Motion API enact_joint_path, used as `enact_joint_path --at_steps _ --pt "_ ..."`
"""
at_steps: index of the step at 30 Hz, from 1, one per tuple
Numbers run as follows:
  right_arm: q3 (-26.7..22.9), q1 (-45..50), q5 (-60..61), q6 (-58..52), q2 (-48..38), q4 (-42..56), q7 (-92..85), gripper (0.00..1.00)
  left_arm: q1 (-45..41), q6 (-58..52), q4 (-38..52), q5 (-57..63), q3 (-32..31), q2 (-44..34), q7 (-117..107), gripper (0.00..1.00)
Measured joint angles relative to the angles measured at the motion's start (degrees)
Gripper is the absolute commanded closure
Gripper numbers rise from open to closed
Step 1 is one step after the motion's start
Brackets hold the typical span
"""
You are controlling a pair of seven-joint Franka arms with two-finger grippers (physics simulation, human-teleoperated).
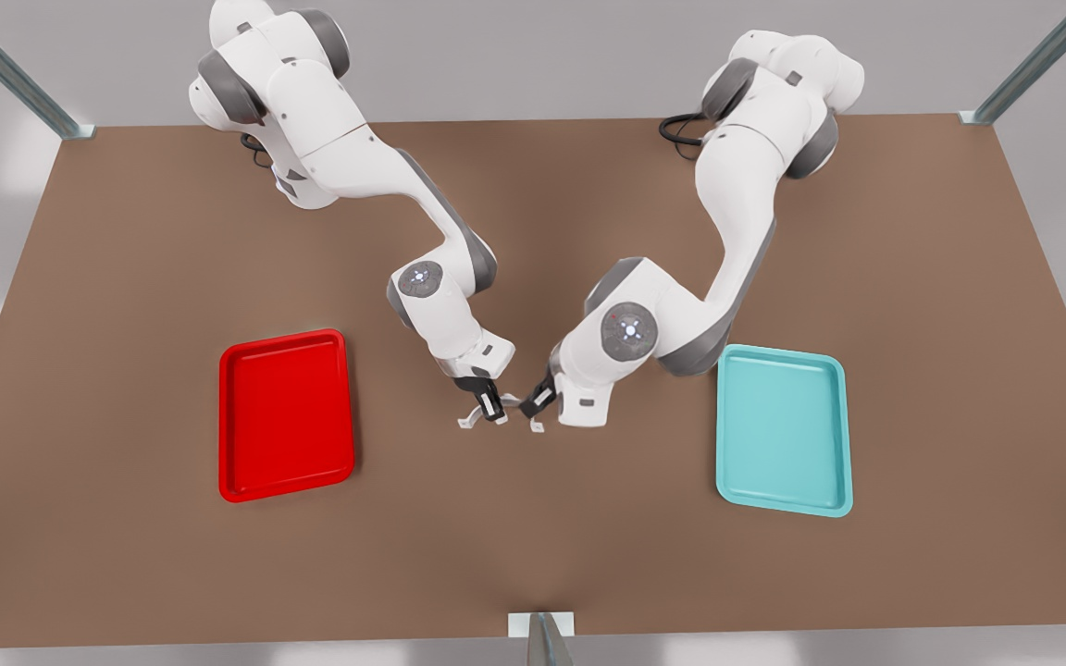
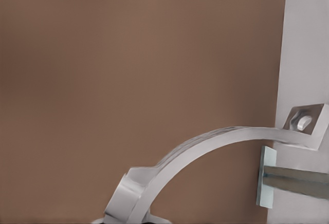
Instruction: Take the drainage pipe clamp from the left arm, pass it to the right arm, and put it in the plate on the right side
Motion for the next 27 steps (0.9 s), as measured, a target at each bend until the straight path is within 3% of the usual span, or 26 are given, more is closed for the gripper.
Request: enact_joint_path --at_steps 3,6,7,8,10,14,20,21,27 --pt "0.0 -1.4 0.4 0.0 2.7 0.8 -0.2 0.79 9.6 -8.9 0.0 1.6 -0.1 -7.2 1.8 0.00" --pt "0.0 -6.4 2.7 0.1 0.6 -7.0 -0.4 0.79 22.8 -21.5 0.0 5.3 -0.2 -13.7 9.1 0.00" --pt "-0.1 -8.8 3.6 0.1 -2.4 -12.1 -0.5 0.79 24.6 -24.2 -3.8 7.0 -0.1 -17.6 11.9 0.00" --pt "-0.1 -11.4 4.2 0.1 -5.4 -16.9 -0.5 0.79 26.4 -24.2 -14.9 8.2 0.0 -24.8 14.8 0.00" --pt "-0.1 -16.9 5.1 0.1 -10.1 -23.3 -0.8 0.79 27.8 -24.9 -22.6 8.6 0.0 -29.2 20.2 0.00" --pt "-0.2 -25.6 5.8 -0.4 -14.1 -27.2 -1.7 0.79 28.1 -26.9 -17.4 7.6 -1.5 -27.7 29.6 0.00" --pt "-0.2 -33.6 6.1 -2.5 -11.1 -27.6 -3.4 0.79 29.9 -28.4 -15.6 7.5 -1.9 -26.2 40.6 0.00" --pt "-0.2 -33.5 6.1 -2.8 -10.9 -27.6 -3.6 0.00 29.8 -28.5 -15.6 7.5 -1.9 -26.2 42.1 0.00" --pt "-0.1 -33.8 6.0 -3.5 -10.8 -27.4 -4.6 0.00 29.8 -28.9 -15.6 7.5 -1.9 -26.1 49.5 0.00"
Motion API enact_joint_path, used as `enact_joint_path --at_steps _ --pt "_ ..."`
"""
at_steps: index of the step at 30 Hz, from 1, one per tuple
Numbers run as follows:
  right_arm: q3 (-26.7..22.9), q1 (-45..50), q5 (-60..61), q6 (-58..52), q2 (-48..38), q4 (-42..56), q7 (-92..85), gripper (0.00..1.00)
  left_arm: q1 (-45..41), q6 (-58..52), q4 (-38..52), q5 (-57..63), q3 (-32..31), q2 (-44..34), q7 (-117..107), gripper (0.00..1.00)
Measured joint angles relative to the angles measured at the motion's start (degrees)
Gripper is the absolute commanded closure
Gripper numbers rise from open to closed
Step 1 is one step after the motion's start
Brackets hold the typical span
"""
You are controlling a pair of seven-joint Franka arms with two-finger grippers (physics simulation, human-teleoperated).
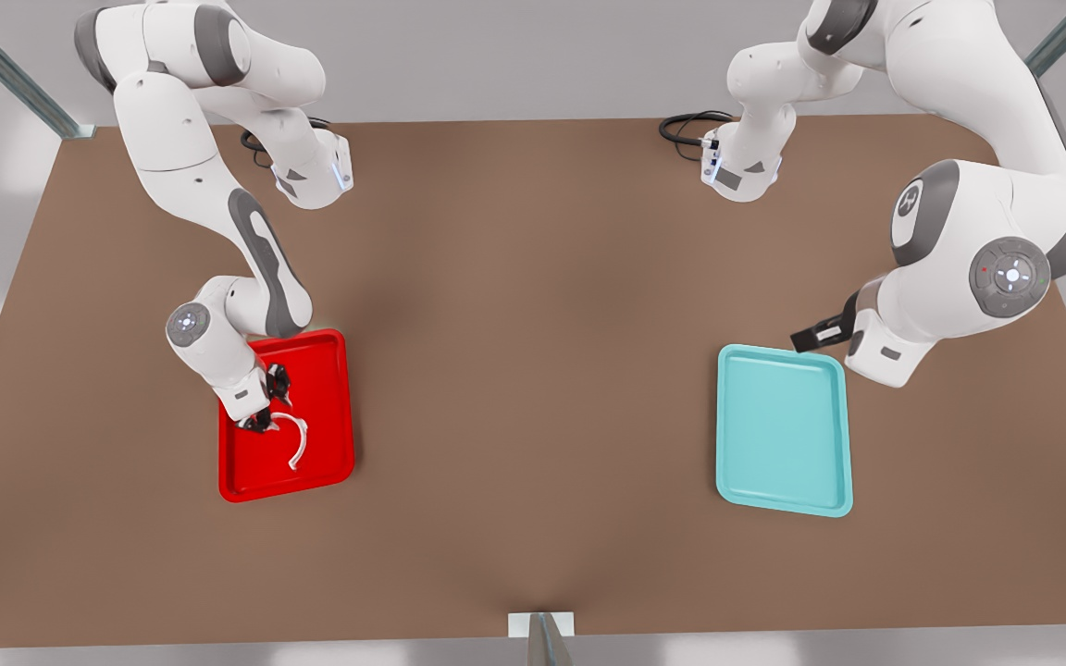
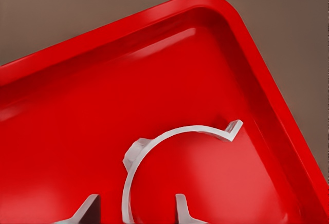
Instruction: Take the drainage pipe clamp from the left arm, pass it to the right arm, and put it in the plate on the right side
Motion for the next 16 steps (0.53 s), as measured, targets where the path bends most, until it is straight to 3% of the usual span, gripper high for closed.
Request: enact_joint_path --at_steps 4,6,10,13,16 --pt "0.8 0.4 0.8 -1.1 -1.4 2.3 -0.5 0.00 0.1 -0.1 0.0 0.1 0.1 0.1 3.7 0.00" --pt "0.8 0.3 2.9 -6.3 -1.8 8.5 0.6 0.00 0.1 0.0 0.1 0.2 0.2 0.2 5.3 0.00" --pt "0.4 3.4 -3.2 -29.1 -5.8 27.3 14.1 0.00 0.2 0.2 0.1 0.2 0.3 0.3 8.0 0.00" --pt "0.5 4.1 -7.9 -45.5 -18.8 30.2 25.4 0.00 0.2 0.4 0.1 0.2 0.3 0.3 9.7 0.00" --pt "0.3 3.6 -10.5 -58.1 -26.0 30.1 34.7 0.00 0.2 0.5 0.1 0.2 0.3 0.3 11.1 0.00"
